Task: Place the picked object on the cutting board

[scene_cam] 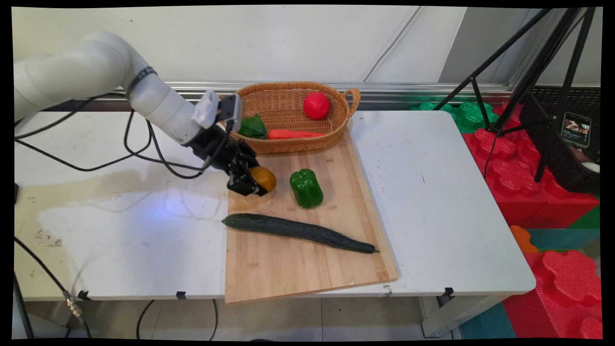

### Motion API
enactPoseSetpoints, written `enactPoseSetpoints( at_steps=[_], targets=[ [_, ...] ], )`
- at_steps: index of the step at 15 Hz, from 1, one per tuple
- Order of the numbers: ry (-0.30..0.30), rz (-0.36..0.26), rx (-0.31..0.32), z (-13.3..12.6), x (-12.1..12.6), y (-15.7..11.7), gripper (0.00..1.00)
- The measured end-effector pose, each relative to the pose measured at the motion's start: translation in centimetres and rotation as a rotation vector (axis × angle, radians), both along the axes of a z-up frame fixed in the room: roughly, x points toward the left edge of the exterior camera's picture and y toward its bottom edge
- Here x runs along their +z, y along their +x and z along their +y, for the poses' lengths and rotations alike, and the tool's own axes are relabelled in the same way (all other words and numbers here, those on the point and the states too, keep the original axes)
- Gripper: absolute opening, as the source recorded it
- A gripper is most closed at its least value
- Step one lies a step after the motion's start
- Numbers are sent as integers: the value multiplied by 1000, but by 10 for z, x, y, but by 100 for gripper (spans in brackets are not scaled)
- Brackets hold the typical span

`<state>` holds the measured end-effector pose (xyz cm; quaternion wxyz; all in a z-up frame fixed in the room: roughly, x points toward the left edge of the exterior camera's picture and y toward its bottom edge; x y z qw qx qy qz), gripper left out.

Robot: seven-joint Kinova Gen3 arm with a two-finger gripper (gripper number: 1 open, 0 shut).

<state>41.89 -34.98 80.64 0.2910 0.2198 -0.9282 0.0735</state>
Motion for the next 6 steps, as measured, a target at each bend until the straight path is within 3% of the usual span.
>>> enactPoseSetpoints(
  at_steps=[3, 4, 6],
  targets=[
    [21, -7, 6, -2, -13, -6, 0],
    [26, -8, 10, -3, -17, -7, 100],
    [31, -6, 17, -5, -22, -10, 100]
  ],
)
